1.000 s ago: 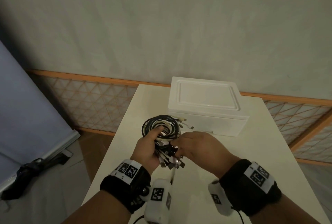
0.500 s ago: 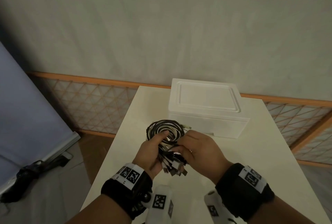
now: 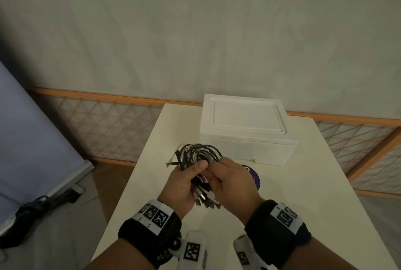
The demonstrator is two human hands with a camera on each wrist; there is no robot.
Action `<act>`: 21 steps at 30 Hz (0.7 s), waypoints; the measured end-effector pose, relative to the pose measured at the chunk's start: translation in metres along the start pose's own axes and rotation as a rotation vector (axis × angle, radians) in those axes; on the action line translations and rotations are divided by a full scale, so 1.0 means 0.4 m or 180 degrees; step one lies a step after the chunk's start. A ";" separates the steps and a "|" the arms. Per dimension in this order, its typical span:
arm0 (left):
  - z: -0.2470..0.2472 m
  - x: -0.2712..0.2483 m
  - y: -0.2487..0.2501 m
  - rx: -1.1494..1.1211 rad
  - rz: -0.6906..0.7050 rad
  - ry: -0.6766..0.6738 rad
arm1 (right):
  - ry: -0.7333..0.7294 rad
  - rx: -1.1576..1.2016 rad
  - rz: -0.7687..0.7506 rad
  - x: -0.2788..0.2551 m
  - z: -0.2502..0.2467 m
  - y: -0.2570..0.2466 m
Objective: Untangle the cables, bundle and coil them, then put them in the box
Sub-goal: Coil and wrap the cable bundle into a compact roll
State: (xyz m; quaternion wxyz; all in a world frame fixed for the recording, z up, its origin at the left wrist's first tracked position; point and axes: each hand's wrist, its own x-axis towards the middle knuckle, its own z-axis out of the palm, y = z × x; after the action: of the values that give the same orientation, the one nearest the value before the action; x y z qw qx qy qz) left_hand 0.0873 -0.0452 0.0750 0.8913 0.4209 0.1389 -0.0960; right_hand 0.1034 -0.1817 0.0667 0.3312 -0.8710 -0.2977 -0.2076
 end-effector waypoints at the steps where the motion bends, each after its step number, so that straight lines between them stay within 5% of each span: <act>1: 0.001 0.003 -0.002 0.0091 0.0007 0.0163 | -0.0172 -0.0023 -0.0138 -0.003 0.000 -0.005; 5: -0.021 0.014 0.004 0.0466 -0.0045 0.0644 | -0.0534 -0.0159 -0.0654 -0.001 -0.038 -0.034; 8: -0.028 0.022 0.007 0.1705 0.0368 0.0492 | -0.0354 -0.0350 -0.0714 0.046 -0.069 -0.050; 11: -0.004 0.004 0.015 0.2895 0.0738 -0.0109 | -0.1477 -0.0765 -0.0766 0.101 -0.084 -0.030; 14: -0.010 -0.002 0.035 0.3201 0.0901 -0.0601 | -0.2091 -0.0301 -0.0392 0.117 -0.086 0.025; 18: -0.018 0.004 0.056 0.2769 0.1066 -0.0525 | -0.1572 0.1666 0.0867 0.088 -0.066 0.046; 21: -0.018 0.011 0.055 0.2266 0.0937 -0.0389 | -0.1108 0.2396 0.1532 0.058 -0.037 0.037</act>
State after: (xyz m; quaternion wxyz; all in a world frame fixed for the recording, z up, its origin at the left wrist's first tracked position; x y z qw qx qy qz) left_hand 0.0966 -0.0261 0.0850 0.7004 0.7127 -0.0182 -0.0341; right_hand 0.1276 -0.1922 0.0835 0.6074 -0.7566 -0.1931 0.1462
